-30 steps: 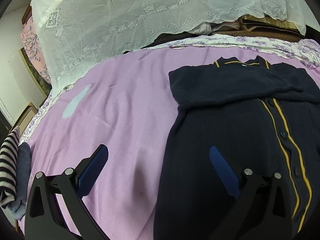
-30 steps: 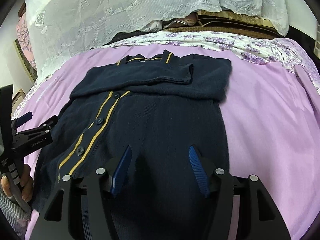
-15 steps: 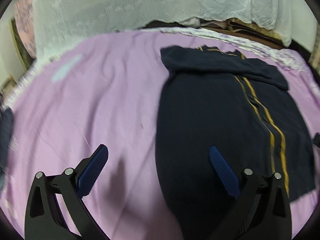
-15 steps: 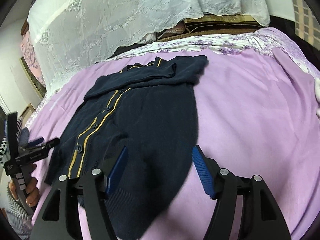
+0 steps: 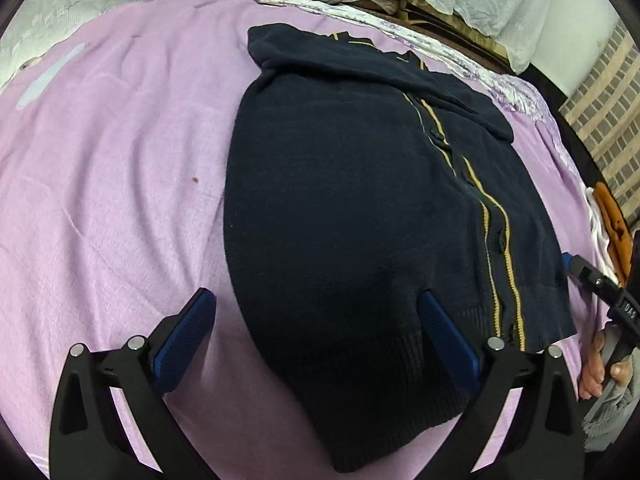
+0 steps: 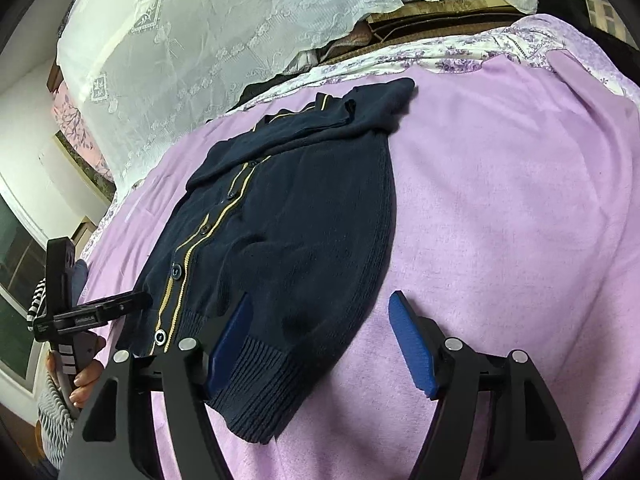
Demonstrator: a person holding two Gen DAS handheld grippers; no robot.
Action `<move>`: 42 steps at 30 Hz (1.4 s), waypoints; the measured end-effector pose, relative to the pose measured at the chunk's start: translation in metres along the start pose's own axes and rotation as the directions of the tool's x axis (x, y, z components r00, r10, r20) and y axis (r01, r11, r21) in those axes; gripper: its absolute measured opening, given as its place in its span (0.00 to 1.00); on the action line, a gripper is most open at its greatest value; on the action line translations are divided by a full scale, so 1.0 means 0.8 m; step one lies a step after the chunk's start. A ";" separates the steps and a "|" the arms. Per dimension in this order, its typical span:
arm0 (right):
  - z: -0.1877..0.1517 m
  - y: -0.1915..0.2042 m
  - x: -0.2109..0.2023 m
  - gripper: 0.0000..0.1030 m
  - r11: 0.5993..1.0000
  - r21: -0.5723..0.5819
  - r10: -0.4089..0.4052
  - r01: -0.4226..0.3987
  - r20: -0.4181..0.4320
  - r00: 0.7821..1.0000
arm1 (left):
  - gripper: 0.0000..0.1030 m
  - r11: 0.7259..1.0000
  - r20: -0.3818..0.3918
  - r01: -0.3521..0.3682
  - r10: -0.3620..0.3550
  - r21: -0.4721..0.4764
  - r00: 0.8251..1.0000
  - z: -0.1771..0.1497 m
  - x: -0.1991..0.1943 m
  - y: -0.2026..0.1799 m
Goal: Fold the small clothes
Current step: 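Grasp the cardigan hem with both grippers, then lift the hem with both grippers and fold it toward the collar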
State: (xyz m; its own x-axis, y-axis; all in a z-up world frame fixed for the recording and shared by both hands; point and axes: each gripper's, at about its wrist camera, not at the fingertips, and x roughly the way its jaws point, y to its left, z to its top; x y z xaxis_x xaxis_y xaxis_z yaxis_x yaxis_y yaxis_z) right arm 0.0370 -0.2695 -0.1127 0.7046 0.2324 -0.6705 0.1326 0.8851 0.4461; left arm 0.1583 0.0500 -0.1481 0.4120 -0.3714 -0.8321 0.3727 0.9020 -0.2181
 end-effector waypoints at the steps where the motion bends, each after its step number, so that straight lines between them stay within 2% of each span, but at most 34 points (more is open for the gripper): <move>1: 0.000 -0.002 -0.001 0.68 1.000 0.007 0.009 -0.009 -0.002 1.000 | 0.96 1.000 0.003 0.002 -0.002 -0.001 1.000 -0.001 -0.001 0.000; 4: -0.001 -0.004 0.000 0.67 1.000 0.019 0.018 -0.017 -0.014 1.000 | 0.96 1.000 0.015 0.019 -0.019 -0.017 1.000 -0.001 -0.005 0.004; 7: -0.002 -0.005 0.000 0.66 0.999 0.027 0.033 -0.032 -0.025 0.999 | 0.87 0.999 0.042 0.045 -0.044 -0.027 0.998 -0.004 -0.016 0.007; 9: -0.003 -0.006 0.000 0.66 0.998 0.036 0.061 -0.060 -0.041 0.997 | 0.84 0.997 0.046 0.071 -0.070 -0.016 0.996 -0.005 -0.020 0.006; 13: -0.009 -0.020 -0.007 0.64 0.989 0.107 0.113 -0.107 -0.056 0.992 | 0.86 0.997 0.023 0.073 -0.072 -0.009 0.997 -0.002 -0.011 0.002; 17: -0.004 -0.031 0.004 0.64 0.974 0.176 0.160 -0.140 -0.101 0.982 | 0.95 0.997 -0.003 0.073 -0.073 -0.014 0.997 0.007 0.005 -0.001; 20: 0.003 -0.025 0.017 0.56 0.978 0.160 0.149 -0.131 -0.109 0.983 | 0.95 0.999 -0.012 0.028 -0.027 0.033 1.000 0.009 0.010 -0.013; 21: 0.003 -0.023 0.019 0.49 0.980 0.155 0.144 -0.126 -0.110 0.984 | 0.95 0.999 -0.008 0.029 -0.029 0.042 1.000 0.007 0.009 -0.015; 22: 0.002 -0.020 0.020 0.47 0.983 0.142 0.134 -0.118 -0.111 0.985 | 0.94 0.999 -0.001 0.034 -0.034 0.042 0.999 0.005 0.006 -0.015; 23: 0.000 -0.018 0.018 0.46 0.985 0.127 0.132 -0.118 -0.109 0.985 | 0.85 0.998 0.015 0.036 -0.037 0.042 0.999 0.003 0.001 -0.015; 26: -0.008 -0.007 0.016 0.43 0.986 0.085 0.154 -0.144 -0.127 0.980 | 0.69 0.999 0.033 0.031 -0.032 0.043 0.999 0.001 -0.005 -0.015; 30: -0.007 -0.006 0.021 0.36 0.989 0.077 0.137 -0.128 -0.127 0.982 | 0.66 0.999 0.027 0.027 -0.029 0.039 0.999 0.005 -0.001 -0.014; 34: -0.004 -0.016 0.025 0.12 0.981 0.129 0.158 -0.143 -0.121 0.980 | 0.65 0.998 0.017 0.061 -0.061 0.003 0.998 0.009 0.001 -0.006; 36: -0.007 -0.015 0.017 0.10 0.982 0.122 0.158 -0.146 -0.098 0.983 | 0.49 0.998 0.030 0.062 -0.063 0.017 0.998 0.007 -0.004 -0.009; 37: -0.007 -0.013 0.014 0.10 0.982 0.116 0.159 -0.148 -0.088 0.983 | 0.32 0.998 0.046 0.053 -0.055 0.040 0.997 0.005 -0.009 -0.015; 38: -0.006 -0.012 0.009 0.10 0.982 0.111 0.162 -0.153 -0.076 0.984 | 0.20 0.998 0.061 0.031 -0.035 0.056 0.998 0.004 -0.012 -0.019; 40: -0.006 -0.011 0.001 0.10 0.980 0.109 0.171 -0.164 -0.055 0.984 | 0.17 0.997 0.084 0.004 -0.011 0.072 0.996 0.002 -0.019 -0.023; 42: -0.005 -0.013 -0.003 0.09 0.978 0.119 0.180 -0.173 -0.047 0.983 | 0.16 0.998 0.091 0.010 -0.016 0.059 0.996 0.004 -0.023 -0.019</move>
State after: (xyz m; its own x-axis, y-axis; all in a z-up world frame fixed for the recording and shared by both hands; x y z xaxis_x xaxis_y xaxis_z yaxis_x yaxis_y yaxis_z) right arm 0.0311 -0.2778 -0.1179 0.6831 0.4067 -0.6066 0.0904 0.7771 0.6229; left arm 0.1477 0.0422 -0.1276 0.4800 -0.4039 -0.7788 0.4255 0.8835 -0.1960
